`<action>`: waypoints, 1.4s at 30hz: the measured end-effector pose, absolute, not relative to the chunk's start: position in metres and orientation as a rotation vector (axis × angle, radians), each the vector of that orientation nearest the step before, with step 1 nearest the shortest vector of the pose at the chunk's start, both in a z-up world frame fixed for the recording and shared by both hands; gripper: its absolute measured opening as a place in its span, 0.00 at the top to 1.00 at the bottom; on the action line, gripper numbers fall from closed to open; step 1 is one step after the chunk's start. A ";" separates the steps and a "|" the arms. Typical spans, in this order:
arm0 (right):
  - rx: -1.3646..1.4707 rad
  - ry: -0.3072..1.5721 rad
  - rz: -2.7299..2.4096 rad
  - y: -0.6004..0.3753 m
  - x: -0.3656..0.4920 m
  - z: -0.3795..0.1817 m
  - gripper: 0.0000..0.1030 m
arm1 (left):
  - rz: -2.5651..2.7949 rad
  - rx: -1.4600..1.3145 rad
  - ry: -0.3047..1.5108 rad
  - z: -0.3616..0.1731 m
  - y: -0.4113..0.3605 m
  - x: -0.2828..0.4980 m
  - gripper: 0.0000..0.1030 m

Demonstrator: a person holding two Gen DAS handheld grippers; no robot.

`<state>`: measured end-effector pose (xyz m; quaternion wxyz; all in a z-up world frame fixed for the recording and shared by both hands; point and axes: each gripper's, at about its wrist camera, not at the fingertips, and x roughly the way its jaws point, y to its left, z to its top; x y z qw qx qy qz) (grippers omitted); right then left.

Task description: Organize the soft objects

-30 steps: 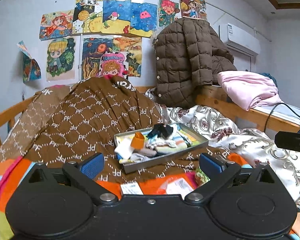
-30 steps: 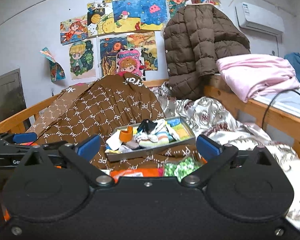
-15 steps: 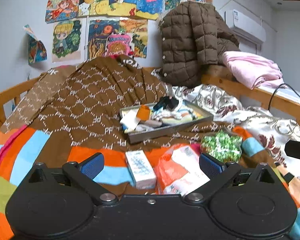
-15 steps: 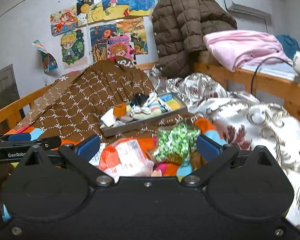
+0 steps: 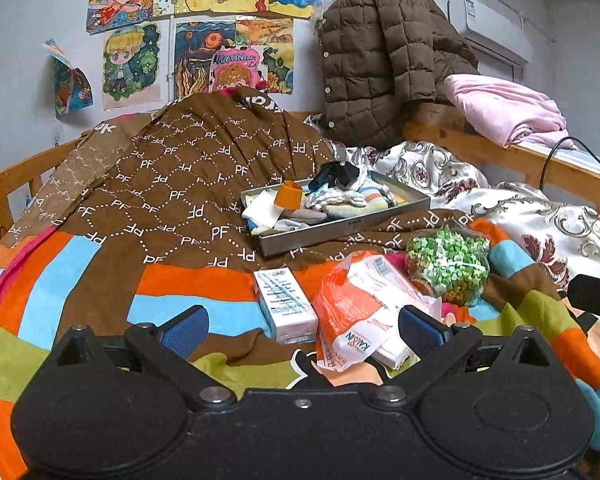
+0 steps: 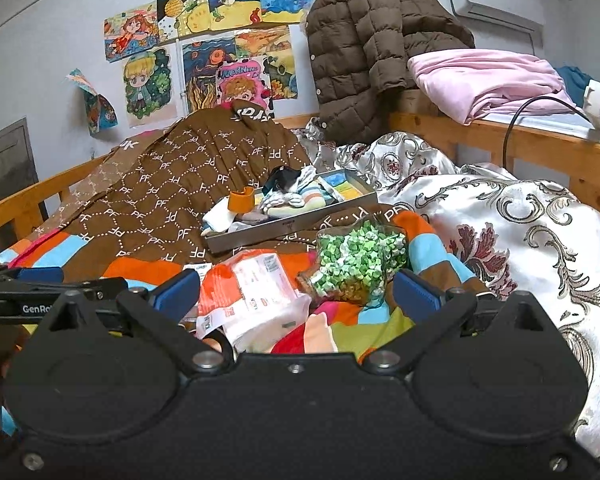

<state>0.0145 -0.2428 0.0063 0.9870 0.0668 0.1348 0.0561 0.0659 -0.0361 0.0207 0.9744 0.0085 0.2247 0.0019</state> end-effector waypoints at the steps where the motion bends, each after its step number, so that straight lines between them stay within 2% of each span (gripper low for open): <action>1: 0.133 0.272 0.111 -0.242 0.015 0.004 0.01 | 0.005 0.019 0.458 0.020 -0.036 0.066 0.02; 23: 0.135 0.290 0.114 -0.244 0.025 -0.011 0.01 | 0.033 0.043 0.540 -0.003 -0.037 0.064 0.02; 42: 0.041 0.390 0.154 -0.236 0.061 -0.034 0.01 | 0.058 0.030 0.569 -0.011 -0.030 0.058 0.02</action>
